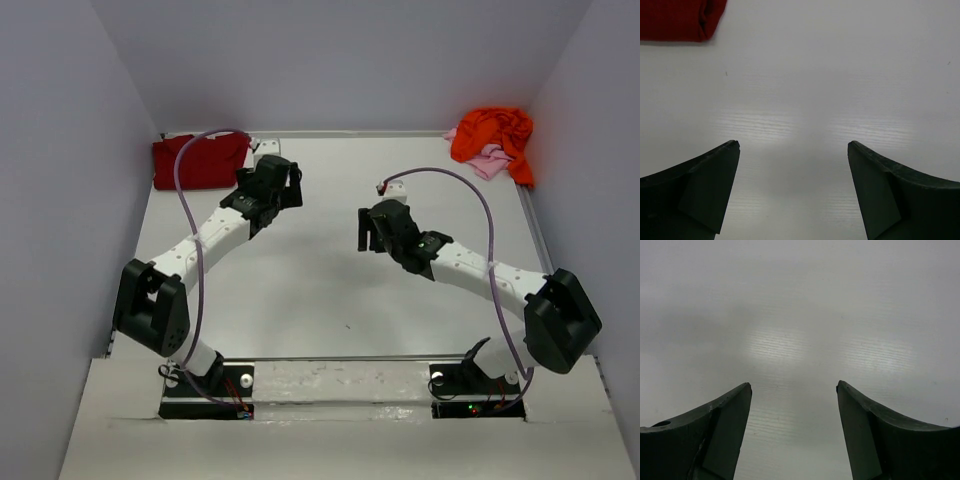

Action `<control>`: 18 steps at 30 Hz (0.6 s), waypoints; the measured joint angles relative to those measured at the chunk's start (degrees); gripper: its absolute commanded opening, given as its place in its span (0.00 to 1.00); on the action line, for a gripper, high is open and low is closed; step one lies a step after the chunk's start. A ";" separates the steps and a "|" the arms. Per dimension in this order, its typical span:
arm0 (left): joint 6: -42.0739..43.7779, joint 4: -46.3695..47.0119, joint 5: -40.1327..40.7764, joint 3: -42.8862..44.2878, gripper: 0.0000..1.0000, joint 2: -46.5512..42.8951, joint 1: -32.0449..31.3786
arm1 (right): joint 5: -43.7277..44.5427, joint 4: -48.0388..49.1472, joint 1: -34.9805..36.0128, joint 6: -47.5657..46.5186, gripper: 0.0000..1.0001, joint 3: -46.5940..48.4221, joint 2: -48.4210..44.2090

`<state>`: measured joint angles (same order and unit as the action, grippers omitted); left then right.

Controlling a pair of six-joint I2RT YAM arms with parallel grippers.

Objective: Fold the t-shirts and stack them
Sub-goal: Grab crumpled tshirt from the corner of the board with the right arm

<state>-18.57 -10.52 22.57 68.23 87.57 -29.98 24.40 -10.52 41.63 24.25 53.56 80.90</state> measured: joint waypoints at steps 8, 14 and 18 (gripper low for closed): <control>0.00 -0.09 -0.83 0.00 0.99 -0.76 0.72 | -0.90 1.97 -1.20 -3.23 0.75 1.18 2.25; 0.11 -0.02 -0.02 -0.15 0.99 -3.72 0.50 | -4.13 -1.53 -13.40 -0.74 0.73 18.78 19.04; 0.11 0.00 -0.09 -0.15 0.99 -4.37 0.48 | -7.06 -3.67 -24.30 1.51 0.72 26.53 25.27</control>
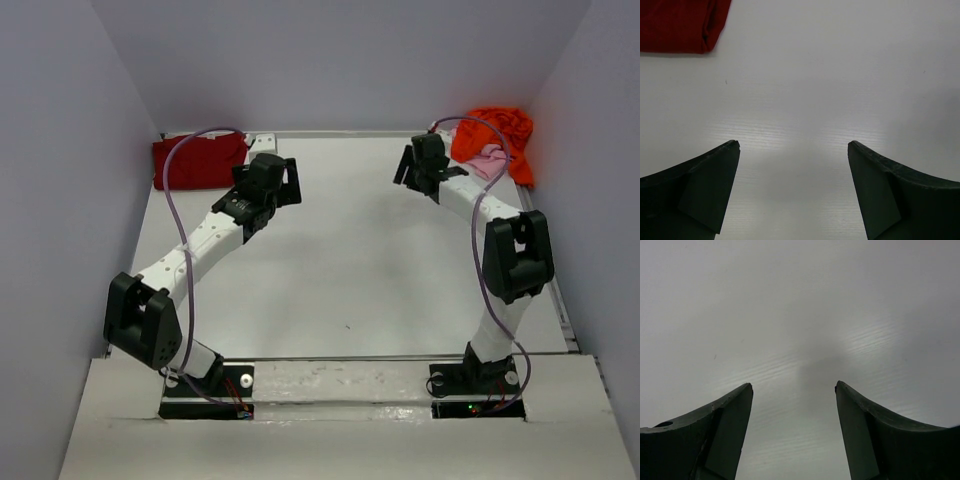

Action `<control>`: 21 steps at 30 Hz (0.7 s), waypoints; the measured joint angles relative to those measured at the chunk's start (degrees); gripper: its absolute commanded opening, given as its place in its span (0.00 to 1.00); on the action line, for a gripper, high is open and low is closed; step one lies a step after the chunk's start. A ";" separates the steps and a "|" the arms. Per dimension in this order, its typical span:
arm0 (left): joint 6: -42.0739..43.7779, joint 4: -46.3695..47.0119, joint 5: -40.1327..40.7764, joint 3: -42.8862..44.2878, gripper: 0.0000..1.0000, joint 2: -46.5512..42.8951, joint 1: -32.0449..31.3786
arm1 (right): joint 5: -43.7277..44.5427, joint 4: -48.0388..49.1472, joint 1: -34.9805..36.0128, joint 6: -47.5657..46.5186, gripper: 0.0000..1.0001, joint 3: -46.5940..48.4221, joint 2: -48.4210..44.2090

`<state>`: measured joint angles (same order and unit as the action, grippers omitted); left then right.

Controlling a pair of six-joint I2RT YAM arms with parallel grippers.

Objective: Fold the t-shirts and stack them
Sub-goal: Grab crumpled tshirt from the corner of the board with the right arm

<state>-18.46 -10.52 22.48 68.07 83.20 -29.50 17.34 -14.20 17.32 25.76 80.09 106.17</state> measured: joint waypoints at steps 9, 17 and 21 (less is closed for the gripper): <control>-0.02 -0.02 -0.15 -0.24 0.99 -0.90 0.00 | 4.57 -0.39 -5.62 -3.80 0.72 16.20 13.70; -0.02 0.04 -1.99 -0.24 0.99 -1.64 0.00 | 9.31 -1.20 -5.84 -11.78 0.72 30.10 27.67; -0.04 0.09 -3.13 -0.24 0.99 -1.70 0.11 | 13.79 -0.72 -6.82 -15.61 0.71 37.20 32.33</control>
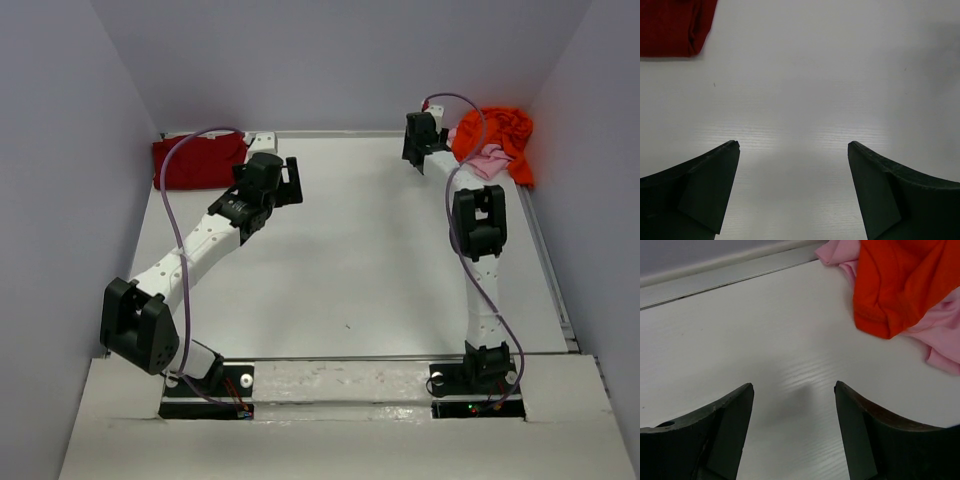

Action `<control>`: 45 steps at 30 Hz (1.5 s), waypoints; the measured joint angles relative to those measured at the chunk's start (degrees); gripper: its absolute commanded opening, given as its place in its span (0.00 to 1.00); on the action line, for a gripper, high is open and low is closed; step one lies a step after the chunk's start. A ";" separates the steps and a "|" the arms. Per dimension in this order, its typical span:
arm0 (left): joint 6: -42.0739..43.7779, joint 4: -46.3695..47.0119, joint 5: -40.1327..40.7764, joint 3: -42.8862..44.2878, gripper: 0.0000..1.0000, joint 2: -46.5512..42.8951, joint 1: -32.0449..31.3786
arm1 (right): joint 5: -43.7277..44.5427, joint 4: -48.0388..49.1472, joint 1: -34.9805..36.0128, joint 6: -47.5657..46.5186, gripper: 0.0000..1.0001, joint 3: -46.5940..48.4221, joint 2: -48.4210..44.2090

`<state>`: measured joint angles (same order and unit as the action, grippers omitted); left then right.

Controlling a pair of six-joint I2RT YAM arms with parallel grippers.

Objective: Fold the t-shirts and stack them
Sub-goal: Grab crumpled tshirt from the corner of the board with the right arm

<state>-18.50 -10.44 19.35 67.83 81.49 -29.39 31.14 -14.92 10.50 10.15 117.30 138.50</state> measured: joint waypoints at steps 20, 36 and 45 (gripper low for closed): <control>0.00 0.37 -2.71 0.00 0.99 0.02 0.24 | 4.90 4.57 -12.26 -11.76 0.66 11.30 12.33; -0.02 0.39 -4.07 0.00 0.99 0.02 0.24 | 1.20 4.72 -11.91 -11.61 0.00 12.94 13.33; -0.02 0.44 -4.37 0.00 0.99 0.02 0.24 | -4.50 3.32 -11.91 -8.79 0.00 6.01 5.18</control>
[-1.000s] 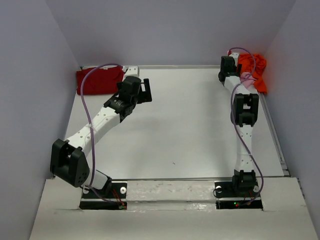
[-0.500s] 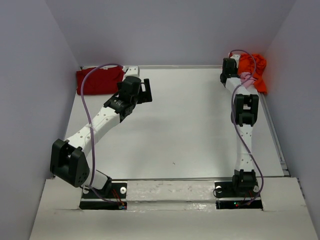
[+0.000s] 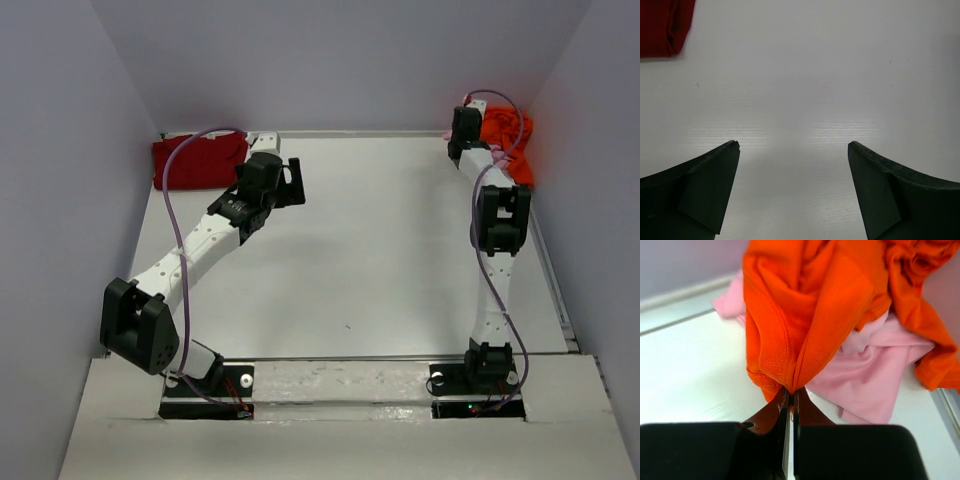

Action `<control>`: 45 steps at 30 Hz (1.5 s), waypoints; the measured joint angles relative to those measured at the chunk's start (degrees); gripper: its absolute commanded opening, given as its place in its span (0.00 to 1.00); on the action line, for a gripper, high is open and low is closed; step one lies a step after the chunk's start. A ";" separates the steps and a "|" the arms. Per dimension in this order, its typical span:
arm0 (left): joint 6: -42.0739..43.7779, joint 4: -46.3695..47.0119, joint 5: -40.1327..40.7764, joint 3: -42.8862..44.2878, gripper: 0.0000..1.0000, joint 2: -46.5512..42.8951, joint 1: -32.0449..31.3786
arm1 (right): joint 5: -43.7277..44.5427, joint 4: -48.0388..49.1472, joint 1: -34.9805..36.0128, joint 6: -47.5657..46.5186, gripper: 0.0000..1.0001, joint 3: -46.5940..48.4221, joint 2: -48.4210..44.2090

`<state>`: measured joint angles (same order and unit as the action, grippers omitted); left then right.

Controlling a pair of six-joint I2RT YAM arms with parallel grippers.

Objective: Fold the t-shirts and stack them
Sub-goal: Grab crumpled tshirt from the corner of the board with the right arm, then move the tshirt to the center of the board

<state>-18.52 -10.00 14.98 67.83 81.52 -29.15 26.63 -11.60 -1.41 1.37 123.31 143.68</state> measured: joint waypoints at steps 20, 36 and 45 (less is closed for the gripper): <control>0.07 0.72 -1.90 0.00 0.99 -0.24 0.74 | -13.64 -4.33 19.47 2.80 0.00 -4.63 -49.57; 0.22 0.94 -0.85 -0.15 0.99 -0.85 0.76 | -27.58 -16.94 20.63 9.44 0.00 1.95 -53.96; 0.24 1.14 -0.81 -0.72 0.99 -1.14 0.76 | -18.64 -17.16 20.63 11.69 0.00 -33.83 -60.28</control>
<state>-18.28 -8.86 14.17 67.11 80.38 -28.38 7.99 -28.75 19.22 13.06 89.47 83.40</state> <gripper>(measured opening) 0.989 0.039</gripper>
